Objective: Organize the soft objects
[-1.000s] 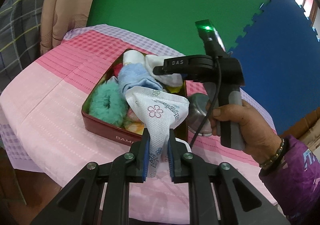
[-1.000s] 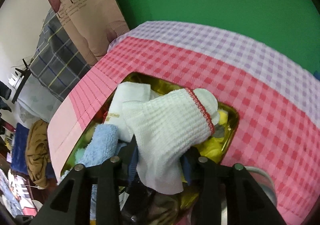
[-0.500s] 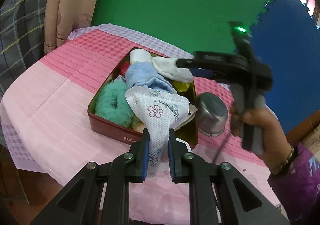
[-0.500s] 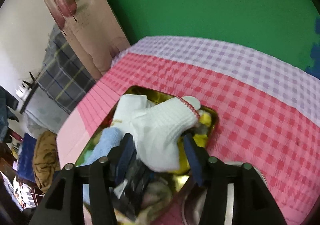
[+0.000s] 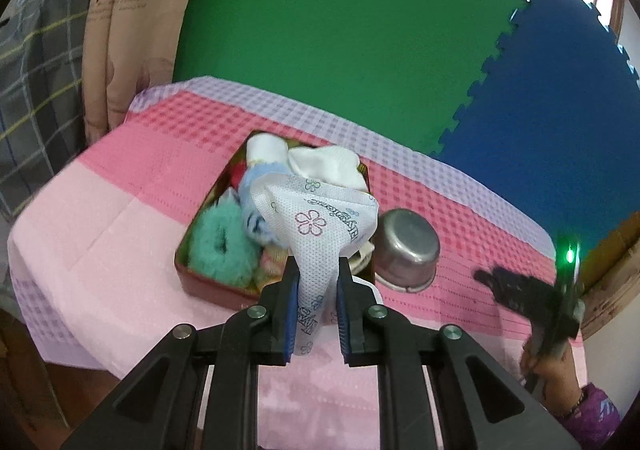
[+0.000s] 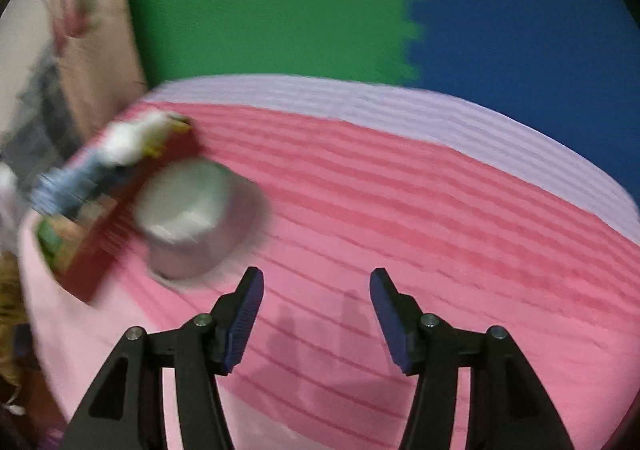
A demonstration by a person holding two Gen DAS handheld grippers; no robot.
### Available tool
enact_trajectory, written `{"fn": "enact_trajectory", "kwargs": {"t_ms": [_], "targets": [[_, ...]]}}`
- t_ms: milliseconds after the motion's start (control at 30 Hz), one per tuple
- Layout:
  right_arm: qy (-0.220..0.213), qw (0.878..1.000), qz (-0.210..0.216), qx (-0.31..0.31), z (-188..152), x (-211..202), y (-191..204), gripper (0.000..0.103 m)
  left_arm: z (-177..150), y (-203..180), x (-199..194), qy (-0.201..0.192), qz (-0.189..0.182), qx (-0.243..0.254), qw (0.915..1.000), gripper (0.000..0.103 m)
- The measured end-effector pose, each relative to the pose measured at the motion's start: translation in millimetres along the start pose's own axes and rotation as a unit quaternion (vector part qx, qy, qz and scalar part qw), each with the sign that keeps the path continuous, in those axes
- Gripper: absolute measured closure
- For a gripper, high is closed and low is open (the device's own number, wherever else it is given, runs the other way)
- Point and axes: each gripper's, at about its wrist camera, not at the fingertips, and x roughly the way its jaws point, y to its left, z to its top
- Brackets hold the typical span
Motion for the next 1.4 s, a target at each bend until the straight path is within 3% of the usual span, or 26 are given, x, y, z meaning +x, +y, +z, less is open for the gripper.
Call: {"fn": "enact_trajectory", "kwargs": {"t_ms": [67,267,533,700,800,833,867,967,1067,1200,1300,1400], "targets": [[0.013,0.999,-0.05,0.011,-19.8,1.4,-26.7,0.046,8.2,-3.4,1.0,-0.002,0.003,0.011,0.9999,0.089],[0.003,0.993,-0.104,0.054,-48.8,-14.3,-78.3,0.043,42.4,-17.9,19.1,-0.008,0.012,0.059,0.9981,0.087],[0.002,0.994,-0.082,0.077,-53.4,-16.3,-92.0,0.041,64.0,-29.3,71.2,0.014,0.025,0.097,0.9949,0.087],[0.001,0.994,-0.072,0.081,-51.1,-14.8,-92.9,0.039,68.2,-26.0,94.4,0.027,0.03,0.089,0.9952,0.083],[0.001,0.994,-0.069,0.081,-51.4,-13.8,-93.0,0.037,65.7,-23.1,103.5,0.031,0.036,0.085,0.9952,0.055],[0.001,0.994,-0.068,0.081,-51.3,-13.7,-92.6,0.037,64.4,-22.1,104.8,0.03,0.038,0.083,0.9954,0.035],[0.001,0.994,-0.068,0.081,-51.0,-13.8,-92.1,0.037,63.0,-21.5,104.6,0.027,0.041,0.08,0.9956,0.023],[-0.001,0.994,-0.065,0.086,-51.2,-14.8,-92.2,0.037,61.3,-20.2,96.0,-0.004,0.056,0.072,0.9958,0.008],[0.005,0.993,-0.065,0.094,-48.6,-13.6,-95.4,0.036,62.4,-20.7,77.4,-0.037,0.071,0.063,0.9948,0.005],[0.026,0.991,-0.102,0.085,-38.6,-5.4,-111.9,0.034,62.5,-22.1,49.7,-0.055,0.073,0.061,0.994,0.004],[0.035,0.992,-0.1,0.073,-32.2,2.5,-135.3,0.016,49.9,-16.6,23.2,-0.055,0.081,0.048,0.994,0.004],[0.027,0.993,-0.098,0.066,-26.5,7.4,-163.9,0.015,32.5,-6.3,2.0,-0.056,0.091,0.032,0.9938,0.003]]}}
